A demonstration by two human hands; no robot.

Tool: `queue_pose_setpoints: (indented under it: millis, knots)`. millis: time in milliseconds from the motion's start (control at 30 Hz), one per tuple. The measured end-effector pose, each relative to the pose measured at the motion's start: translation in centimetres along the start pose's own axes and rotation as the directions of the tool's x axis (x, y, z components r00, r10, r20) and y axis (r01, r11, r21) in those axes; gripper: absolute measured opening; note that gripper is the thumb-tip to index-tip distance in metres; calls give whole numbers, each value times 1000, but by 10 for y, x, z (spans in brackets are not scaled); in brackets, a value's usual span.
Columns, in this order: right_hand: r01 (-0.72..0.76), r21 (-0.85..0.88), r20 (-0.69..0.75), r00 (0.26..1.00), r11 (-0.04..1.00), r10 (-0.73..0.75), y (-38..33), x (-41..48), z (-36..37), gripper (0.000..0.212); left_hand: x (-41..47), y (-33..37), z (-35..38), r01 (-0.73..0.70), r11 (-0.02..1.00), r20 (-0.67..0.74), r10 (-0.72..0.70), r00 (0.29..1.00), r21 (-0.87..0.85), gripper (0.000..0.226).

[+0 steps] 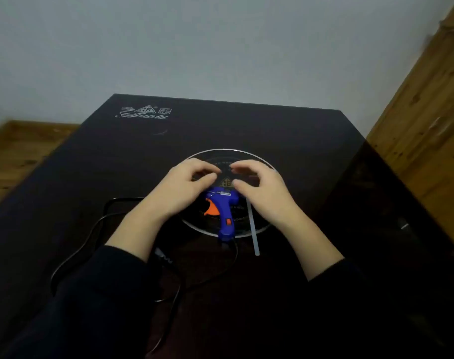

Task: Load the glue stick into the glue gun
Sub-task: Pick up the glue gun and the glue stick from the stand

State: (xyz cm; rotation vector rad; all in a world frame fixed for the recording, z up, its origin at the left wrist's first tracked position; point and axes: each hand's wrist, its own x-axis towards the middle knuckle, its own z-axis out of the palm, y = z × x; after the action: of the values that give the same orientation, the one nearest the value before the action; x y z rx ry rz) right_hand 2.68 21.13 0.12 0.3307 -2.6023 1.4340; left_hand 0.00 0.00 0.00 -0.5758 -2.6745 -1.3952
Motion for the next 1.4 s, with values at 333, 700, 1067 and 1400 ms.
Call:
queue_pose_setpoints:
  millis: [333, 700, 1067, 1400]
  knots:
    - [38, -237, 142, 990, 971, -4, 3, -2, 4, 29, -2, -5, -15, -3, 972, 190, -43, 981, 233, 20]
    - [-13, -257, 109, 993, 966, 42, 0, -2, 5, 23, -2, -1, -16, 199, 973, 128, -213, 969, 114, 10]
    - [-121, 176, -56, 989, 977, 133, -4, 0, 5, 26, -2, 14, -15, 143, 984, -119, -155, 981, -107, 18]
    - [-207, 601, 46, 973, 772, 225, -13, -1, 3, 29, -2, 26, -13, 84, 942, -271, -178, 946, -324, 25]
